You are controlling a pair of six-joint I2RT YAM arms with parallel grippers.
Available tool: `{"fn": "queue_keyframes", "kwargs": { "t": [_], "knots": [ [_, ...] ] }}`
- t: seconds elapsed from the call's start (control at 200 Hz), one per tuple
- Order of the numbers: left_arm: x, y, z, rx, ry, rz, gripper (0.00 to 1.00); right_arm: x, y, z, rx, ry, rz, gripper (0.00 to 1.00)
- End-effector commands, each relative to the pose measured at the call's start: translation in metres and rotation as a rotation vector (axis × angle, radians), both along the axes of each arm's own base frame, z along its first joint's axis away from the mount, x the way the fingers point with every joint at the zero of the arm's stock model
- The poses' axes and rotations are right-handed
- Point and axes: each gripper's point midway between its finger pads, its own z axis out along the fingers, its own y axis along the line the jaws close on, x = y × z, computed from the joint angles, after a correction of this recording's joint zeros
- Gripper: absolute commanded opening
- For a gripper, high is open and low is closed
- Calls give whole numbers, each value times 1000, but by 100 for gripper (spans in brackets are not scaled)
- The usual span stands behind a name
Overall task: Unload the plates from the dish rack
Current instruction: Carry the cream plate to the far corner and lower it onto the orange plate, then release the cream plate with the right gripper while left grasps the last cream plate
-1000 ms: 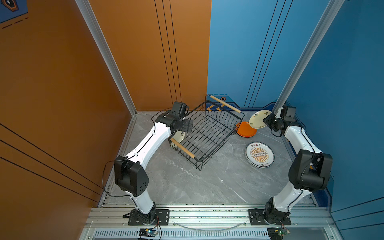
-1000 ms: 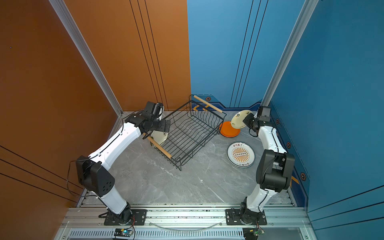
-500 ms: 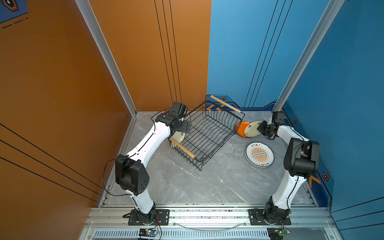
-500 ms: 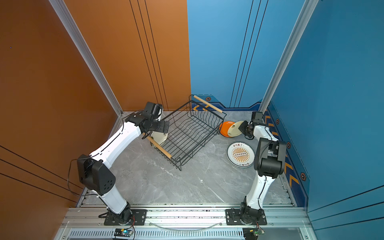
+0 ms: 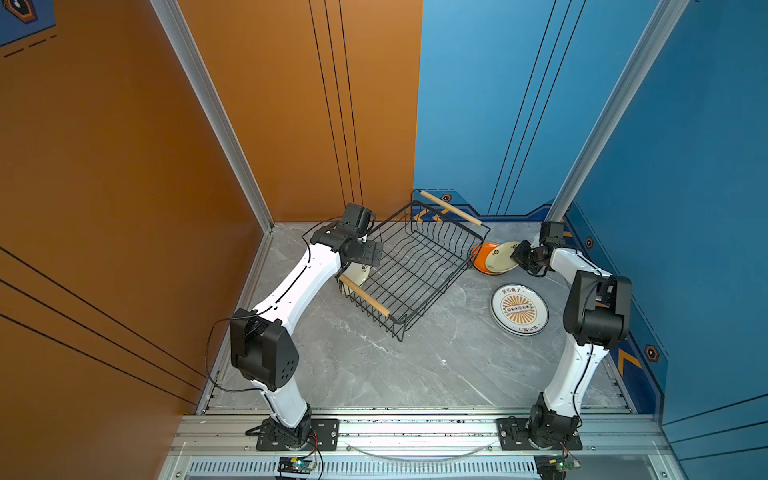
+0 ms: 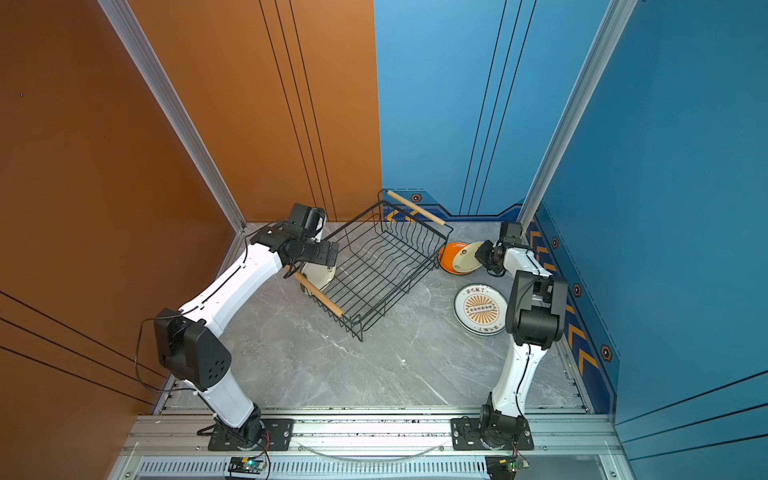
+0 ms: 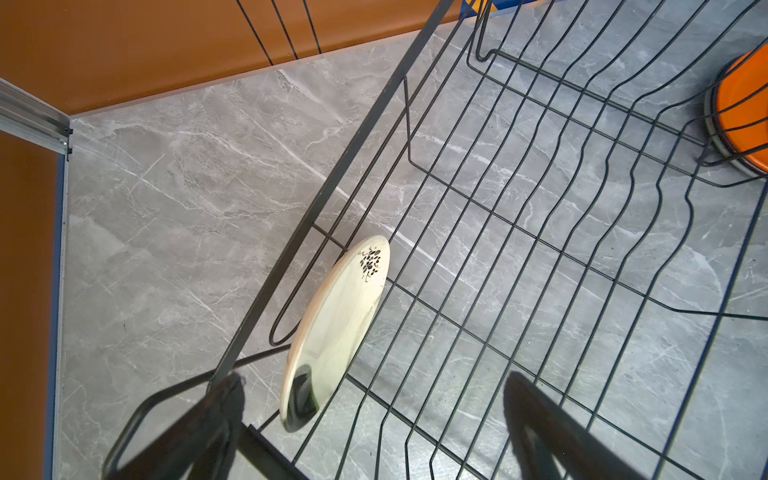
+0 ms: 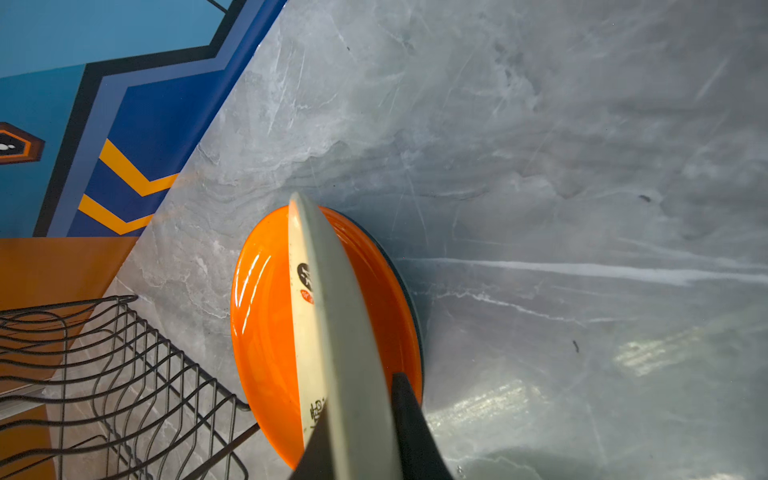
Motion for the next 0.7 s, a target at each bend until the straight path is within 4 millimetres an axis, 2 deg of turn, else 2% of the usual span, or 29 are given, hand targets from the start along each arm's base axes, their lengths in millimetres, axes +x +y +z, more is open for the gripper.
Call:
{"fn": "queue_keyframes", "kwargs": {
  "t": [0.0, 0.045, 0.06, 0.13, 0.19, 0.521, 0.696],
  "knots": [
    [-4, 3, -4, 6, 25, -13, 98, 2, 3, 1, -19, 15, 26, 24],
    [-4, 3, -4, 6, 24, -13, 98, 3, 4, 2, -29, 16, 29, 29],
    [-4, 2, -4, 5, 24, -15, 98, 3, 4, -10, -27, 38, 31, 30],
    [-4, 2, -4, 4, 24, -17, 98, 2, 3, -15, -38, 60, 32, 33],
    [-4, 2, -4, 2, 26, -18, 98, 3, 5, -16, -43, 68, 38, 37],
    [-5, 1, -9, 3, 41, -24, 98, 1, 8, -23, -116, 123, 51, 50],
    [-4, 9, -9, 25, 40, -3, 98, 0, 11, -26, -159, 162, 64, 60]
  ]
}}
